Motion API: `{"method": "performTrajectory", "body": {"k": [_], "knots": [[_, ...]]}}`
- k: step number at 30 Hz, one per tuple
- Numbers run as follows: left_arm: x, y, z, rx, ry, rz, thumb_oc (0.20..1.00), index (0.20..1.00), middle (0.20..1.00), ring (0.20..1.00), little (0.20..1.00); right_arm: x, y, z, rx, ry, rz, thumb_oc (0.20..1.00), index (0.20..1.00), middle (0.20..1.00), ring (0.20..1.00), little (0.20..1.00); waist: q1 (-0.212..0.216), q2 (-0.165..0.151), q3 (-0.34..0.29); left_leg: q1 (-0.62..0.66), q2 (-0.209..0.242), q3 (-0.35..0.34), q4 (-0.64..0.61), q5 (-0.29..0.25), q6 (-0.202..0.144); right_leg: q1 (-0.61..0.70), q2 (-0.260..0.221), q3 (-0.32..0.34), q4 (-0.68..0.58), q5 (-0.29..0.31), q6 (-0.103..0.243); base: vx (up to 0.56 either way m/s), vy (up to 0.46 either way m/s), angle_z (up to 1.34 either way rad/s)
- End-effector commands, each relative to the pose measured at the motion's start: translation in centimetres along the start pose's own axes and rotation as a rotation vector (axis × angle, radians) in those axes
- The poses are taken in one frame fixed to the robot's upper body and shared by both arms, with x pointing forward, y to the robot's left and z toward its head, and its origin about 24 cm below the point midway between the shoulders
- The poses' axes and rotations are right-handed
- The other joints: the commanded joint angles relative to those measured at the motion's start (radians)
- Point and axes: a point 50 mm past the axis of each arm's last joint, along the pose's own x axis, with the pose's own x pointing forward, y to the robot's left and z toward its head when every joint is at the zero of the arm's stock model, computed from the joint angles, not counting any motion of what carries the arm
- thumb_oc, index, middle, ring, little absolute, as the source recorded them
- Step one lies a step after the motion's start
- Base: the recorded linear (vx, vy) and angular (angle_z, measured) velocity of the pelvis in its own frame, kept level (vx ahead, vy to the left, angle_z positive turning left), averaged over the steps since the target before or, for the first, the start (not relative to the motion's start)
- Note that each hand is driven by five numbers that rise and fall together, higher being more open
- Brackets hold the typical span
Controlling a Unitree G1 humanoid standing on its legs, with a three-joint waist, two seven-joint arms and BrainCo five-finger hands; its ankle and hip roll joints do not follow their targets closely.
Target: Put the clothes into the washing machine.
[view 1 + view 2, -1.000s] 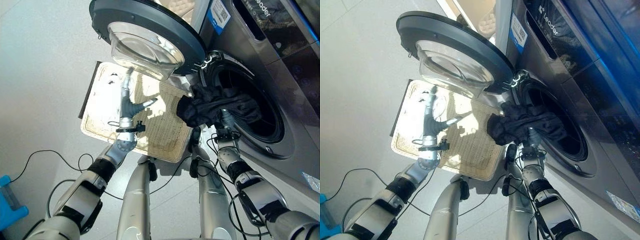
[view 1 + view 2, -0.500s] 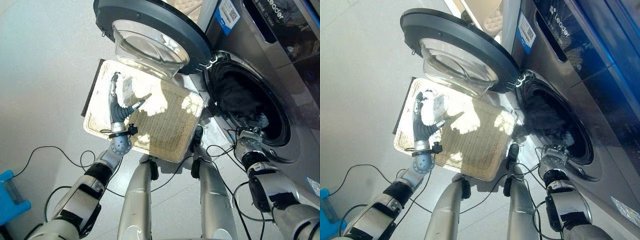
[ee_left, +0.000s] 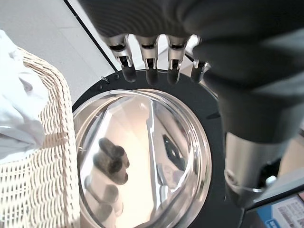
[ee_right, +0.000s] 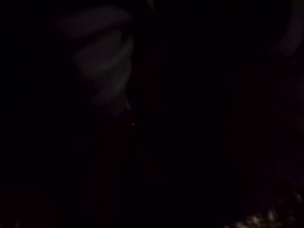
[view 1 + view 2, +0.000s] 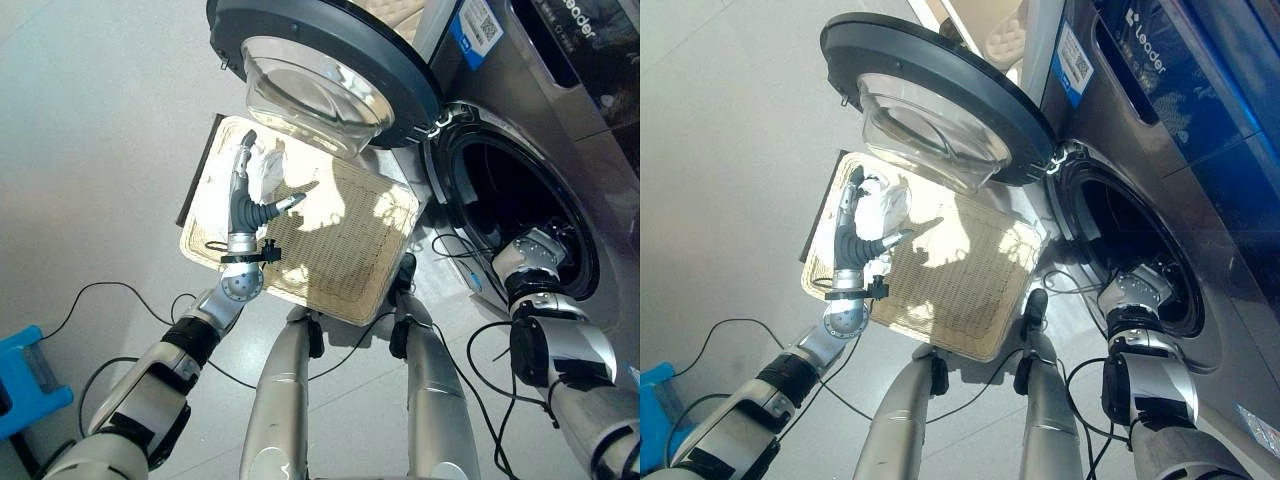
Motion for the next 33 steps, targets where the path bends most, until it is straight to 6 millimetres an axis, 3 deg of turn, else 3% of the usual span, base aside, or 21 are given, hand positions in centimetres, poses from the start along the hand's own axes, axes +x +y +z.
{"method": "performTrajectory", "body": {"k": [1, 5, 6, 7, 8, 12, 16, 21, 30, 31, 33], "knots": [[0.9, -0.3, 1.6, -0.094, -0.04, 0.031, 1.0, 1.0, 1.0, 1.0, 1.0, 2.1, 5.4, 3.1, 0.035, -0.172, 0.144, 0.2, 0.2, 0.2, 0.2, 0.2, -0.002, 0.064, -0.026, 0.024, -0.06, -0.05, -0.071, -0.004, -0.058, 0.013, -0.047, -0.075, 0.176, -0.126, 0.133, 0.01, -0.009, 0.03], [0.7, -0.7, 1.5, -0.101, -0.012, 0.025, 1.0, 1.0, 1.0, 1.0, 1.0, 2.4, 5.7, 3.4, 0.022, -0.187, 0.108, 0.2, 0.2, 0.2, 0.2, 0.2, -0.002, 0.065, -0.026, 0.029, -0.06, -0.052, -0.068, -0.006, -0.057, 0.019, -0.048, -0.077, 0.18, -0.127, 0.131, 0.0, 0.0, 0.0], [0.7, -0.7, 1.5, -0.098, -0.006, 0.023, 1.0, 1.0, 1.0, 1.0, 1.0, 2.6, 5.7, 3.3, 0.007, -0.175, 0.099, 0.335, 0.335, 0.335, 0.335, 0.335, -0.002, 0.065, -0.026, 0.03, -0.06, -0.052, -0.068, -0.006, -0.057, 0.02, -0.049, -0.078, 0.18, -0.127, 0.131, 0.0, 0.0, 0.0], [0.7, -0.8, 1.5, -0.097, -0.004, 0.023, 1.0, 1.0, 1.0, 1.0, 1.0, 2.7, 5.7, 3.3, -0.001, -0.169, 0.098, 0.335, 0.335, 0.335, 0.335, 0.335, -0.002, 0.065, -0.026, 0.03, -0.06, -0.052, -0.068, -0.006, -0.057, 0.02, -0.05, -0.078, 0.18, -0.127, 0.131, 0.0, 0.0, 0.0], [0.6, -0.9, 1.1, -0.077, 0.02, 0.014, 1.0, 1.0, 1.0, 1.0, 1.0, 3.0, 5.1, 3.4, -0.064, -0.129, 0.072, 1.0, 1.0, 1.0, 1.0, 1.0, 0.0, 0.065, -0.026, 0.03, -0.06, -0.052, -0.066, -0.005, -0.056, 0.022, -0.05, -0.08, 0.18, -0.127, 0.129, 0.0, 0.0, 0.0], [0.2, -1.0, 0.0, -0.043, 0.097, 0.006, 1.0, 1.0, 1.0, 1.0, 1.0, 3.3, 4.6, 3.3, -0.254, -0.086, 0.001, 1.0, 1.0, 1.0, 1.0, 1.0, -0.002, 0.065, -0.026, 0.028, -0.058, -0.052, -0.062, -0.003, -0.056, 0.019, -0.05, -0.081, 0.185, -0.129, 0.127, 0.01, 0.011, 0.03], [-0.8, -0.9, -1.7, -0.013, 0.213, 0.032, 1.0, 1.0, 1.0, 1.0, 1.0, 3.3, 3.6, 2.9, -0.603, -0.042, -0.156, 1.0, 1.0, 1.0, 1.0, 1.0, 0.002, 0.065, -0.026, 0.035, -0.057, -0.047, -0.062, -0.008, -0.053, 0.025, -0.05, -0.082, 0.186, -0.138, 0.126, 0.01, 0.001, 0.0], [-1.4, -1.0, -2.5, -0.009, 0.249, 0.017, 1.0, 1.0, 1.0, 1.0, 1.0, 3.2, 2.9, 2.4, -0.882, -0.021, -0.293, 1.0, 1.0, 1.0, 1.0, 1.0, 0.012, 0.075, -0.026, 0.02, -0.06, -0.044, -0.057, 0.0, -0.046, 0.012, -0.053, -0.09, 0.187, -0.134, 0.119, 0.01, 0.001, 0.0], [-2.2, -1.3, -3.3, 0.038, 0.31, -0.008, 1.0, 1.0, 1.0, 1.0, 1.0, 3.0, 2.9, 2.0, -1.142, -0.037, -0.338, 1.0, 1.0, 1.0, 1.0, 1.0, 0.021, 0.086, -0.026, 0.013, -0.066, -0.045, -0.052, -0.003, -0.042, 0.007, -0.058, -0.094, 0.192, -0.138, 0.119, 0.01, 0.005, 0.02], [-2.9, -1.2, -4.0, 0.074, 0.36, -0.004, 1.0, 1.0, 1.0, 1.0, 1.0, 2.8, 2.9, 1.9, -1.334, -0.081, -0.34, 1.0, 1.0, 1.0, 1.0, 1.0, 0.023, 0.086, -0.026, 0.014, -0.067, -0.045, -0.045, -0.012, -0.041, 0.008, -0.06, -0.093, 0.2, -0.147, 0.121, 0.02, 0.024, 0.06], [-3.4, -0.9, -4.6, 0.108, 0.399, 0.004, 1.0, 1.0, 1.0, 1.0, 1.0, 2.7, 2.9, 2.0, -1.537, -0.13, -0.366, 1.0, 1.0, 1.0, 1.0, 1.0, 0.024, 0.086, -0.026, 0.009, -0.065, -0.044, -0.039, -0.012, -0.04, 0.002, -0.062, -0.094, 0.204, -0.146, 0.121, 0.02, 0.008, 0.02]]}}
